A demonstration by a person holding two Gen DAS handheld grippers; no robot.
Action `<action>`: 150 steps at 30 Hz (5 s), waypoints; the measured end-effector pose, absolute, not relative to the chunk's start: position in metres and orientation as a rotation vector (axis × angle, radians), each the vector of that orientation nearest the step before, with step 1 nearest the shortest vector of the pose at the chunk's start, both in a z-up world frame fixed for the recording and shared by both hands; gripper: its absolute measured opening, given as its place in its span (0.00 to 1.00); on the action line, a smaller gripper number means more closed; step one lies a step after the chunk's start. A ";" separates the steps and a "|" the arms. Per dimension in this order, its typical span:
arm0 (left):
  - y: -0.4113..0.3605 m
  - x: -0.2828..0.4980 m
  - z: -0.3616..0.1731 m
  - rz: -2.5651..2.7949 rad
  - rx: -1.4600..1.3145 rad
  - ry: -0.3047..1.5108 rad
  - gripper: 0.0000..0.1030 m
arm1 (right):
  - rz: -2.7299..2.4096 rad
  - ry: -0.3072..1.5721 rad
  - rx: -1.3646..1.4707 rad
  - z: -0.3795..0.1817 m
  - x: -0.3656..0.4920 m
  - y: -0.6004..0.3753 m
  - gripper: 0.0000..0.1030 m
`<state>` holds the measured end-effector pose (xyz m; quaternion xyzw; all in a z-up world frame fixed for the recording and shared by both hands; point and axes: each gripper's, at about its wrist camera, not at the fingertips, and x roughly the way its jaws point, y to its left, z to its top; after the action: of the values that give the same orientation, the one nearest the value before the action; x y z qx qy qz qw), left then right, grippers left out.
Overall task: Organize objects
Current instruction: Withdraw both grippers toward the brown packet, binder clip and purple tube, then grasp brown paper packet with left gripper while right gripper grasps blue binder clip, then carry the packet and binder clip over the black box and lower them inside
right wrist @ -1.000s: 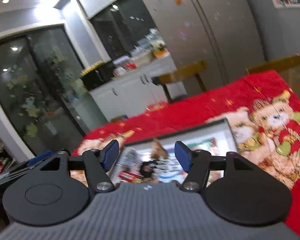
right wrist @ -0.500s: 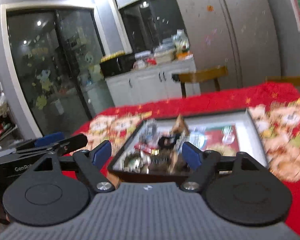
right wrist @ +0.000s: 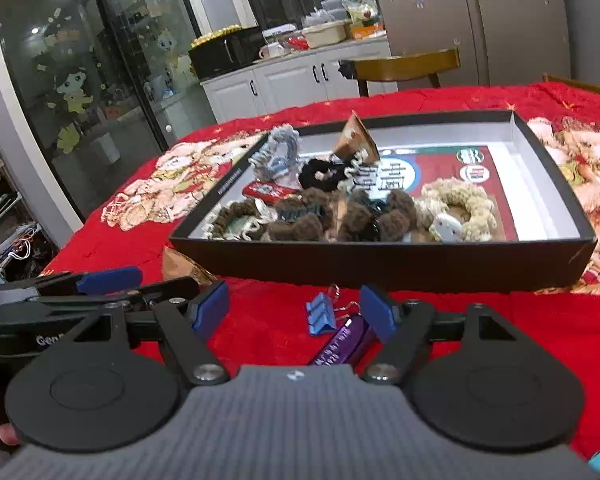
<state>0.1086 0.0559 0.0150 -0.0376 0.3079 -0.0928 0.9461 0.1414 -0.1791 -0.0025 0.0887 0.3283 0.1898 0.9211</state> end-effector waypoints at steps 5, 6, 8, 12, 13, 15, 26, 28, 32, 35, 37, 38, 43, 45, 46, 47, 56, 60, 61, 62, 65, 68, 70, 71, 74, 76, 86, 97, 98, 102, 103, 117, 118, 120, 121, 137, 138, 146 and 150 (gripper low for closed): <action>0.048 0.113 0.002 -0.166 -0.015 0.644 0.80 | 0.380 0.694 0.179 -0.010 0.148 -0.184 0.77; 0.047 0.112 0.000 -0.169 -0.006 0.642 0.80 | 0.375 0.700 0.182 -0.012 0.149 -0.184 0.75; 0.046 0.110 -0.002 -0.161 0.011 0.619 0.80 | 0.366 0.720 0.182 -0.015 0.152 -0.184 0.71; 0.043 0.109 -0.004 -0.144 0.036 0.590 0.79 | 0.356 0.705 0.160 -0.015 0.150 -0.182 0.66; 0.043 0.110 -0.004 -0.147 0.035 0.595 0.79 | 0.353 0.698 0.150 -0.016 0.150 -0.181 0.61; 0.043 0.111 -0.005 -0.156 0.031 0.612 0.78 | 0.347 0.681 0.117 -0.017 0.147 -0.178 0.59; 0.038 0.107 -0.008 -0.188 0.033 0.632 0.37 | 0.305 0.634 0.009 -0.019 0.138 -0.166 0.38; 0.038 0.107 -0.008 -0.193 0.030 0.631 0.34 | 0.303 0.633 0.001 -0.019 0.138 -0.165 0.38; 0.037 0.106 -0.009 -0.193 0.041 0.627 0.33 | 0.309 0.632 0.011 -0.019 0.138 -0.166 0.38; 0.037 0.106 -0.008 -0.195 0.043 0.626 0.33 | 0.314 0.632 0.026 -0.019 0.138 -0.168 0.38; 0.036 0.106 -0.008 -0.194 0.042 0.626 0.33 | 0.315 0.633 0.031 -0.019 0.139 -0.169 0.38; 0.036 0.106 -0.008 -0.195 0.041 0.627 0.33 | 0.316 0.633 0.033 -0.019 0.139 -0.169 0.38; 0.037 0.110 -0.009 -0.203 0.043 0.626 0.33 | 0.320 0.633 0.050 -0.019 0.139 -0.171 0.38; 0.037 0.111 -0.009 -0.207 0.042 0.626 0.34 | 0.320 0.633 0.051 -0.019 0.139 -0.172 0.38; 0.038 0.112 -0.009 -0.208 0.038 0.626 0.34 | 0.320 0.634 0.051 -0.019 0.139 -0.172 0.38; 0.038 0.113 -0.009 -0.210 0.036 0.626 0.34 | 0.321 0.634 0.053 -0.019 0.139 -0.172 0.38; 0.042 0.114 -0.008 -0.205 0.017 0.622 0.25 | 0.324 0.632 0.076 -0.019 0.139 -0.174 0.35; 0.040 0.109 -0.005 -0.227 0.017 0.617 0.24 | 0.327 0.634 0.088 -0.019 0.139 -0.176 0.33; 0.040 0.107 -0.003 -0.235 0.015 0.611 0.24 | 0.325 0.632 0.089 -0.018 0.139 -0.176 0.32; 0.039 0.105 -0.002 -0.241 0.015 0.606 0.24 | 0.324 0.629 0.090 -0.018 0.139 -0.176 0.30; 0.038 0.100 0.002 -0.250 0.012 0.586 0.24 | 0.322 0.636 0.105 -0.018 0.140 -0.177 0.18; 0.039 0.095 0.008 -0.249 0.000 0.559 0.24 | 0.321 0.627 0.094 -0.018 0.139 -0.176 0.17; 0.041 0.092 0.011 -0.243 -0.009 0.543 0.24 | 0.321 0.617 0.093 -0.016 0.137 -0.175 0.17; 0.042 0.091 0.013 -0.241 -0.012 0.534 0.24 | 0.321 0.609 0.092 -0.015 0.136 -0.174 0.17; 0.043 0.087 0.018 -0.241 -0.023 0.507 0.24 | 0.319 0.575 0.084 -0.009 0.131 -0.173 0.17; 0.045 0.085 0.021 -0.233 -0.031 0.487 0.24 | 0.325 0.552 0.088 -0.003 0.127 -0.174 0.17; 0.057 0.089 0.046 -0.131 -0.063 0.421 0.24 | 0.328 0.501 0.201 0.033 0.133 -0.195 0.17; 0.045 0.105 0.091 -0.121 -0.097 0.393 0.24 | 0.326 0.479 0.259 0.080 0.168 -0.224 0.17; 0.043 0.107 0.097 -0.120 -0.097 0.381 0.24 | 0.328 0.476 0.262 0.083 0.171 -0.226 0.17; 0.029 0.117 0.120 -0.124 -0.105 0.349 0.24 | 0.342 0.464 0.275 0.097 0.181 -0.230 0.17; 0.025 0.120 0.125 -0.124 -0.104 0.343 0.24 | 0.342 0.462 0.275 0.100 0.184 -0.230 0.17; -0.023 0.166 0.157 -0.183 -0.164 0.320 0.24 | 0.372 0.426 0.303 0.115 0.215 -0.256 0.17; -0.026 0.169 0.157 -0.190 -0.171 0.318 0.24 | 0.369 0.425 0.302 0.114 0.217 -0.258 0.17; -0.031 0.176 0.157 -0.200 -0.184 0.313 0.24 | 0.367 0.428 0.304 0.110 0.220 -0.262 0.17; -0.035 0.180 0.157 -0.203 -0.183 0.313 0.24 | 0.369 0.430 0.305 0.108 0.222 -0.264 0.17; -0.067 0.245 0.084 -0.312 -0.116 0.522 0.24 | 0.320 0.555 0.287 0.062 0.257 -0.274 0.18; -0.067 0.248 0.079 -0.316 -0.116 0.534 0.24 | 0.318 0.570 0.288 0.058 0.259 -0.274 0.18; -0.070 0.257 0.048 -0.356 -0.093 0.596 0.24 | 0.276 0.644 0.279 0.039 0.270 -0.277 0.18; -0.080 0.256 0.038 -0.361 -0.050 0.601 0.24 | 0.268 0.676 0.274 0.029 0.273 -0.276 0.18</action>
<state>0.2555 -0.0800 0.0375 -0.0244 0.2943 -0.1766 0.9389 0.2731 -0.2761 0.0294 0.1336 0.3297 0.1307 0.9254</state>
